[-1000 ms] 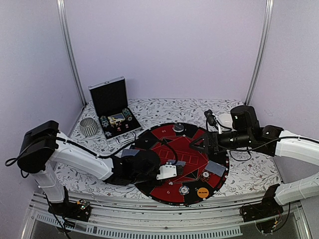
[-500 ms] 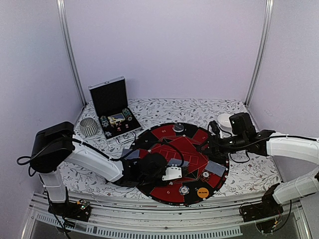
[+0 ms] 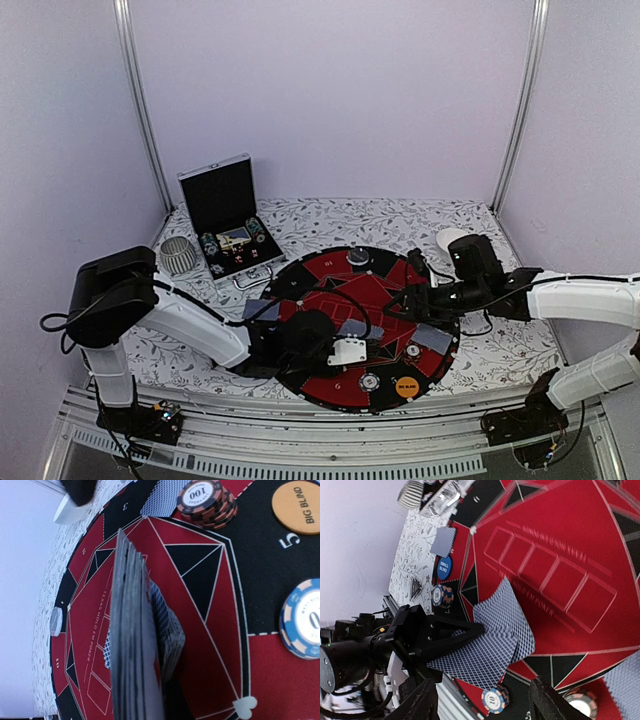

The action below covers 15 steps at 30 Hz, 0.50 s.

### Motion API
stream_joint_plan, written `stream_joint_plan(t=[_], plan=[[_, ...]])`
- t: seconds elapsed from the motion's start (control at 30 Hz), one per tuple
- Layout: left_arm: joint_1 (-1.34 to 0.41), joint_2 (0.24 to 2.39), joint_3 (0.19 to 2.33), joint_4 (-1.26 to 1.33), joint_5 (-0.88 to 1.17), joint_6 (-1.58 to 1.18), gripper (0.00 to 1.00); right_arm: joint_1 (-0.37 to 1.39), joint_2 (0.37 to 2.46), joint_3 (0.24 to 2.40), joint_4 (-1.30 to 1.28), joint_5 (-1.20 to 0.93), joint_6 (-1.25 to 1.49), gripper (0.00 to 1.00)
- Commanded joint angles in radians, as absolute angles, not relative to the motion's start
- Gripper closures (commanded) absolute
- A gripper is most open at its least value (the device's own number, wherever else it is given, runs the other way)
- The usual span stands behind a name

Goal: Distribute texas hold em gaming equipment
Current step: Place the face-down deck piles in position6.

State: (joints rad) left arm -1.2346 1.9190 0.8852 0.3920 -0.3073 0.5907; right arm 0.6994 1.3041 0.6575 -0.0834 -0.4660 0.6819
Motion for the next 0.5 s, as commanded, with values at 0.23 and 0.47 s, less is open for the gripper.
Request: stream_joint_plan(t=[0.23, 0.47], plan=[[-1.203, 1.859, 0.804, 0.37, -0.033, 0.61, 1.0, 0.699, 1.028, 0.437, 0.229, -0.47, -0.383, 0.24], [-1.19, 1.858, 0.774, 0.39, -0.006, 0.604, 1.0, 0.791, 1.156, 0.42, 0.223, -0.477, -0.692, 0.27]])
